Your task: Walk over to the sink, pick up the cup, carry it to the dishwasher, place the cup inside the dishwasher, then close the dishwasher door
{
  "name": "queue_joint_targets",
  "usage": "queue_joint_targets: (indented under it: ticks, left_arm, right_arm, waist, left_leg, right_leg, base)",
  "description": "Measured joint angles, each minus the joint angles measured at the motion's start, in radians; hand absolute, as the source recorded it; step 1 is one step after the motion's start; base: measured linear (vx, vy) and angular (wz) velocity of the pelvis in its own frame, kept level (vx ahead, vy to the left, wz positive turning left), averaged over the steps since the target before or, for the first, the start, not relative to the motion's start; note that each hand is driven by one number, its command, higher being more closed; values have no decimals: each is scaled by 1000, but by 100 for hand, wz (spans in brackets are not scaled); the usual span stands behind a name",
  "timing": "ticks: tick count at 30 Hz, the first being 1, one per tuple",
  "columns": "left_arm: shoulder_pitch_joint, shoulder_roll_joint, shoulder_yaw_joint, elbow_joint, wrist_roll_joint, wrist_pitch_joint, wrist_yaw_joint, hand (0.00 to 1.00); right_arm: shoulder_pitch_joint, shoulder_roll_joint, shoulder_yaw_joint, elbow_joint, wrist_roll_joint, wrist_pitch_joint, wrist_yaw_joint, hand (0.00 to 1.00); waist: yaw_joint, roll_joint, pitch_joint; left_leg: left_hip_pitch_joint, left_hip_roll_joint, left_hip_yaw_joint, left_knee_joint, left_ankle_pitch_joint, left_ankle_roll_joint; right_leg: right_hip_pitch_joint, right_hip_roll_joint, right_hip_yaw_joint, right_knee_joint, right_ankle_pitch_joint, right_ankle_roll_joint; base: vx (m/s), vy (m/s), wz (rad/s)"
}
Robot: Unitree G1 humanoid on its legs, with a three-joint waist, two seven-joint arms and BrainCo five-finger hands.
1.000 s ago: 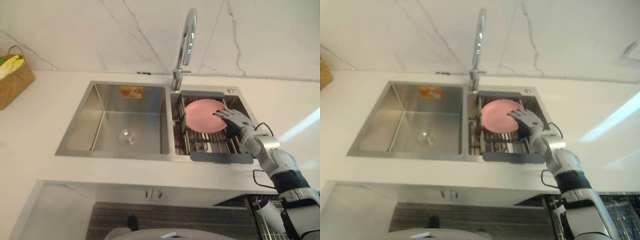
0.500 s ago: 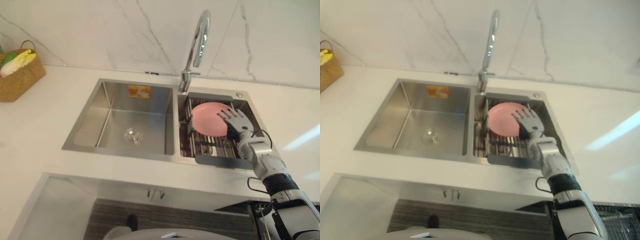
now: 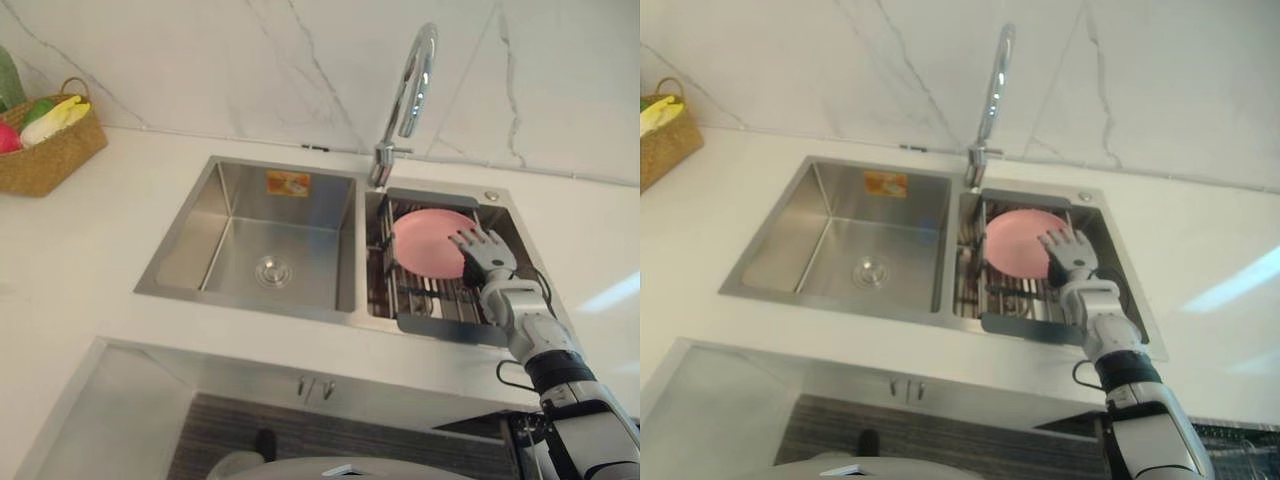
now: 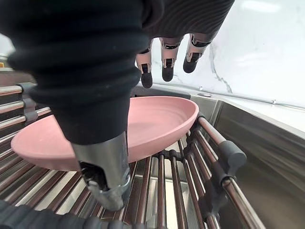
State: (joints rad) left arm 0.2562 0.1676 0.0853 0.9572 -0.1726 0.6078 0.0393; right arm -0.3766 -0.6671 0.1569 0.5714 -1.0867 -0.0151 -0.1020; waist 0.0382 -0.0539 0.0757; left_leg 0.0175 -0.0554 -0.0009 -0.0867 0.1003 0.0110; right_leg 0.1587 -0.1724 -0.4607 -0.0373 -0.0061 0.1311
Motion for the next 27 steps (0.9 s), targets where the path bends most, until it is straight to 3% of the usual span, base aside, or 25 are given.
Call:
queue_joint_targets:
  ticks: [6,16,21,27]
  left_arm:
    - [0,0,1,-1,0,0,-1,0]
    - [1,-4,1,-1,0,-1,-2,0]
    - [2,-8,1,-2,1,-6,-2,0]
    - [6,-12,1,-2,10,-6,-11,0]
  right_arm:
    - [-1,1,5,36,2,14,76,0]
    - [-15,19,28,77,2,25,77,0]
    - [-18,36,29,77,2,45,54,0]
    - [-23,71,38,85,-1,71,-30,0]
  waist:
    - [2,-1,6]
    - [11,9,22]
    - [18,10,32]
    - [20,14,48]
  left_leg:
    - [3,-3,-14,0,1,0]
    - [4,-4,-25,0,3,-1]
    - [4,-4,-38,0,5,-1]
    - [2,-4,-51,0,10,-4]
  right_leg:
    - [11,-2,-20,0,-4,-1]
    - [15,-1,-26,4,-11,-2]
    - [19,-2,-45,11,-12,0]
    - [21,0,-50,15,-15,0]
  base:
    - [3,2,7]
    - [1,-1,3]
    - [8,-4,8]
    - [2,-4,5]
